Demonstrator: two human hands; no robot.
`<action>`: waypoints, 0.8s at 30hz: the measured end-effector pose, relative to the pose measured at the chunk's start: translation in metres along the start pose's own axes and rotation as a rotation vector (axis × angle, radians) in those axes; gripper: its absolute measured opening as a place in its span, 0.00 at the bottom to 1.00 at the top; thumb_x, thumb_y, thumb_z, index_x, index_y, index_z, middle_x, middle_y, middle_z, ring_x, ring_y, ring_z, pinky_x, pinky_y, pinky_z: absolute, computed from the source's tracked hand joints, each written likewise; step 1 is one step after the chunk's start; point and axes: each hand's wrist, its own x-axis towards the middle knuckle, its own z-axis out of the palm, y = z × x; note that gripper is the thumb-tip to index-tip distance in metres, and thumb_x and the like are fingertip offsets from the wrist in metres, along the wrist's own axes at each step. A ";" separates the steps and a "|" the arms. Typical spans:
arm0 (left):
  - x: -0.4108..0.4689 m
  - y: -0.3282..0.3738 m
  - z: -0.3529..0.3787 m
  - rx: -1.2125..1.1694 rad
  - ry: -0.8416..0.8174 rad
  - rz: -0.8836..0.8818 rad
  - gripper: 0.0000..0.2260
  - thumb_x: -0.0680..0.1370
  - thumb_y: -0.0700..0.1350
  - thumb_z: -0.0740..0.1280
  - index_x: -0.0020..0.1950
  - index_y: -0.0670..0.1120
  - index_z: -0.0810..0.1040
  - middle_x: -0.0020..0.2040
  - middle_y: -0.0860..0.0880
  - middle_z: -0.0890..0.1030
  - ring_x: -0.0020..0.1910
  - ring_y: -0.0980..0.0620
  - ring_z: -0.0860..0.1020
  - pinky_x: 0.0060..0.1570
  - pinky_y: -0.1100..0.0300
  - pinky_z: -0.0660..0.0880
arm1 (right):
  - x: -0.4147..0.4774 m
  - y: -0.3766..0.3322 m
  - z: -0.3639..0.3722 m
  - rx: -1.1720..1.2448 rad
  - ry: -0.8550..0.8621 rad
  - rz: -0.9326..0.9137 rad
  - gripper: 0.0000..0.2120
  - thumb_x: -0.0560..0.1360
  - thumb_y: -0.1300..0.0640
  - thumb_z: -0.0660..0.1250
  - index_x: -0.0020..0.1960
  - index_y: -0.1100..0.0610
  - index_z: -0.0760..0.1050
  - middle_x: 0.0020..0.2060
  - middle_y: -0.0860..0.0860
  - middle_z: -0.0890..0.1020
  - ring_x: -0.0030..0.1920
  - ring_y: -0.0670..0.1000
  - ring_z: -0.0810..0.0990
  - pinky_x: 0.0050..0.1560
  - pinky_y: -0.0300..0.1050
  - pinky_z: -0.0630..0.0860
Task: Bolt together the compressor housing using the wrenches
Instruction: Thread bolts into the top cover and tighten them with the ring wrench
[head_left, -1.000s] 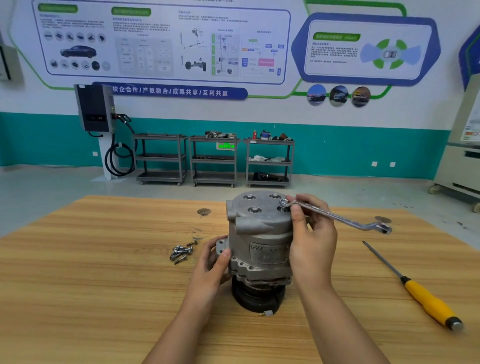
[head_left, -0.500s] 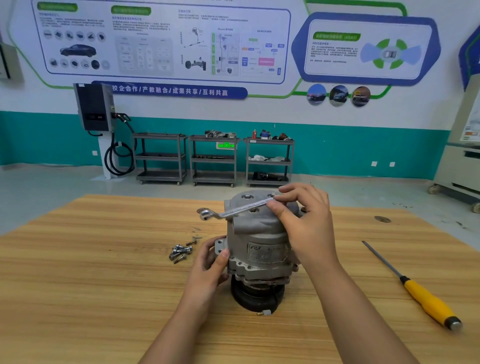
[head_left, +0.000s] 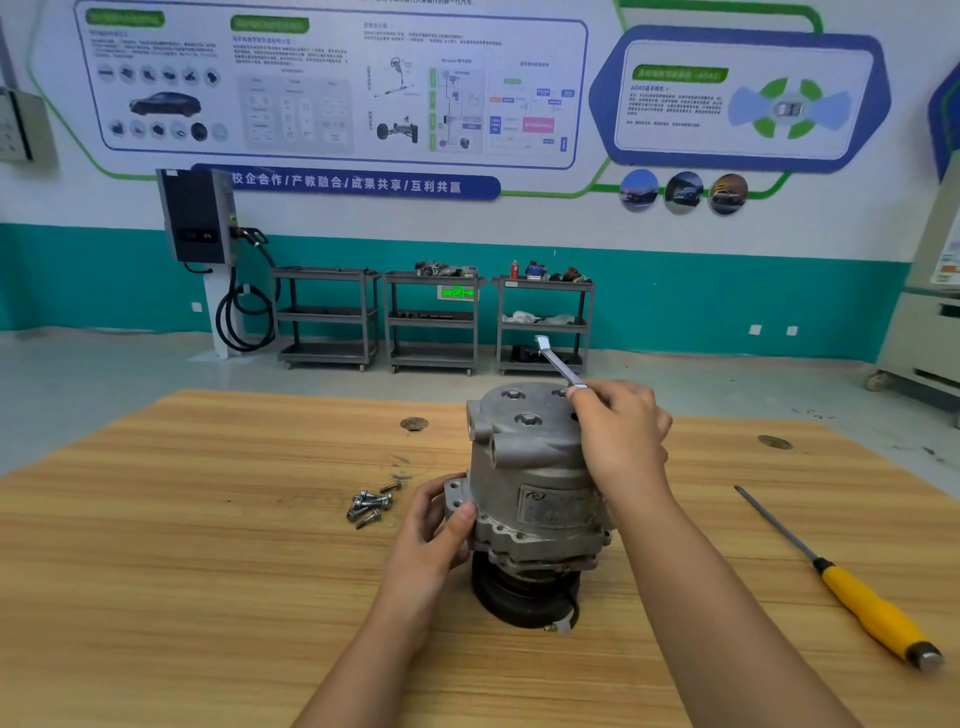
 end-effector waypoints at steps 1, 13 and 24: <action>0.000 0.000 0.000 0.003 -0.001 0.000 0.17 0.67 0.52 0.69 0.55 0.56 0.74 0.53 0.54 0.83 0.51 0.54 0.81 0.42 0.61 0.78 | -0.001 0.001 0.001 0.063 -0.004 0.025 0.11 0.77 0.51 0.60 0.54 0.49 0.79 0.60 0.50 0.72 0.63 0.53 0.61 0.66 0.54 0.60; -0.001 0.002 0.000 0.024 -0.016 0.001 0.19 0.66 0.53 0.69 0.57 0.55 0.73 0.54 0.55 0.83 0.51 0.54 0.81 0.42 0.61 0.76 | -0.001 -0.012 -0.001 0.029 -0.013 0.082 0.14 0.78 0.56 0.57 0.61 0.51 0.74 0.51 0.48 0.69 0.66 0.56 0.62 0.66 0.55 0.61; -0.002 0.001 -0.003 0.024 -0.046 -0.006 0.21 0.66 0.54 0.69 0.58 0.55 0.73 0.55 0.56 0.82 0.52 0.55 0.81 0.44 0.61 0.76 | 0.011 -0.008 -0.013 -0.060 -0.090 -0.013 0.14 0.78 0.54 0.53 0.44 0.43 0.75 0.60 0.50 0.75 0.61 0.55 0.70 0.65 0.61 0.64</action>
